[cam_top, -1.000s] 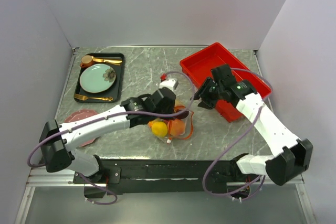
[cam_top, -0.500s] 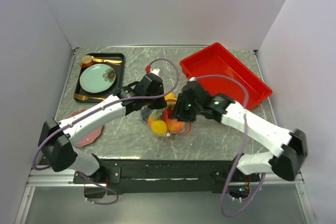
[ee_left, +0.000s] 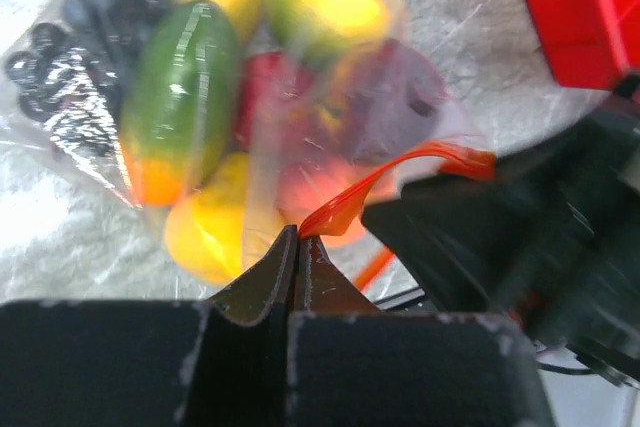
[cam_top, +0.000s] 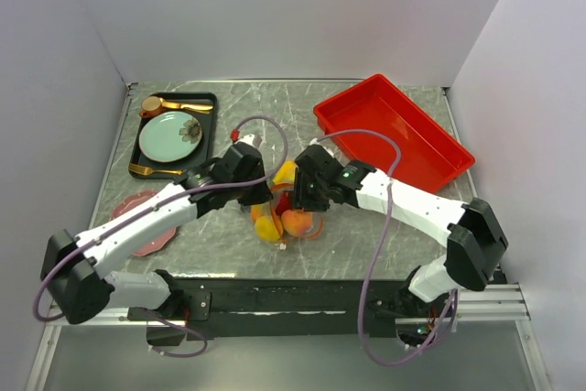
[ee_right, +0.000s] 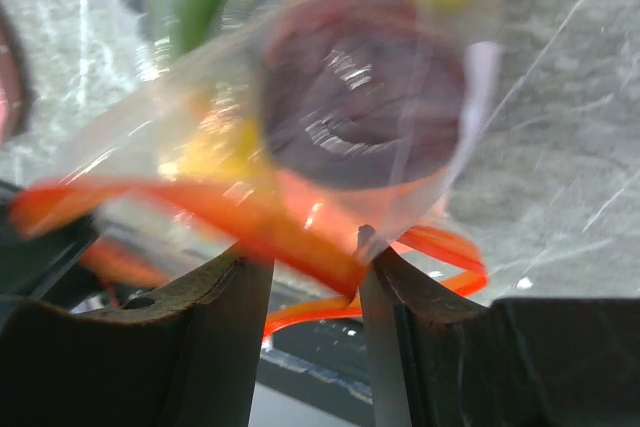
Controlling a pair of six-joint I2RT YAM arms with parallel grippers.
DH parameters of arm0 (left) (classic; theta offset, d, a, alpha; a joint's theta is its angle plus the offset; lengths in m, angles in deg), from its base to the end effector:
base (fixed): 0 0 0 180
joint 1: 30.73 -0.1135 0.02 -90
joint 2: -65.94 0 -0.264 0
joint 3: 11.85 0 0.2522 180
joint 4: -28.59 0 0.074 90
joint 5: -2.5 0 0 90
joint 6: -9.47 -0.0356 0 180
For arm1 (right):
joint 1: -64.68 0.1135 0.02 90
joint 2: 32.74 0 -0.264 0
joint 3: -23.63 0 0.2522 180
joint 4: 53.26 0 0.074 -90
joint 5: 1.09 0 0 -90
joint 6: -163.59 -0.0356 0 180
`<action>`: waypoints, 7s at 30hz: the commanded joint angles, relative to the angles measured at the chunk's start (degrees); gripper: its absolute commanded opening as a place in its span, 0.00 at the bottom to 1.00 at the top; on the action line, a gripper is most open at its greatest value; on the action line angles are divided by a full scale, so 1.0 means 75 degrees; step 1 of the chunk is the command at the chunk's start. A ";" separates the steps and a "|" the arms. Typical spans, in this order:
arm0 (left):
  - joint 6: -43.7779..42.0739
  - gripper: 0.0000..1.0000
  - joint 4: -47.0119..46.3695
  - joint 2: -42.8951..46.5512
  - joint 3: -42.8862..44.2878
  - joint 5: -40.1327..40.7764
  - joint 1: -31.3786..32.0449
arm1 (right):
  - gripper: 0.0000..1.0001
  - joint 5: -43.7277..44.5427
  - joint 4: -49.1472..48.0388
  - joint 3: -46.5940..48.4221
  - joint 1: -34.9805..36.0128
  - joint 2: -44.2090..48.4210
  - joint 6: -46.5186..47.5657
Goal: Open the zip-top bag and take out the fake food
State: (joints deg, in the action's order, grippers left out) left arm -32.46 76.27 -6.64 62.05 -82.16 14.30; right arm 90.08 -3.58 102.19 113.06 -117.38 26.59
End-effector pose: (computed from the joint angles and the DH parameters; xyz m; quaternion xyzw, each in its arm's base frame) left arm 0.1922 -0.1877 0.2920 -0.0419 0.9266 -0.2398 0.2867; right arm 0.2050 0.2296 0.2590 -0.0085 0.9556 0.2111 0.2054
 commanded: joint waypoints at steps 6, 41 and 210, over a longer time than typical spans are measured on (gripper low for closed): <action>0.0364 0.01 0.0365 0.0911 -0.0155 0.0201 -0.0028 | 0.45 0.0125 -0.0560 0.1426 -0.0017 -0.1427 0.0876; 0.0129 0.01 0.0225 -0.0835 0.0630 0.0635 -0.0063 | 0.78 0.0453 -0.3055 -0.0869 0.0697 -0.0914 0.1439; 0.0293 0.01 -0.0619 -0.1128 0.0513 -0.0185 -0.1188 | 0.17 -0.0074 -0.0736 0.0252 -0.4253 0.1126 -0.0508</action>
State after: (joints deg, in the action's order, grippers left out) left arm -29.03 74.04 -15.44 63.96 -82.79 5.65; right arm 86.91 -13.81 100.02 92.99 -110.87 16.75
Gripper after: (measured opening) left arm 0.020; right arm 0.526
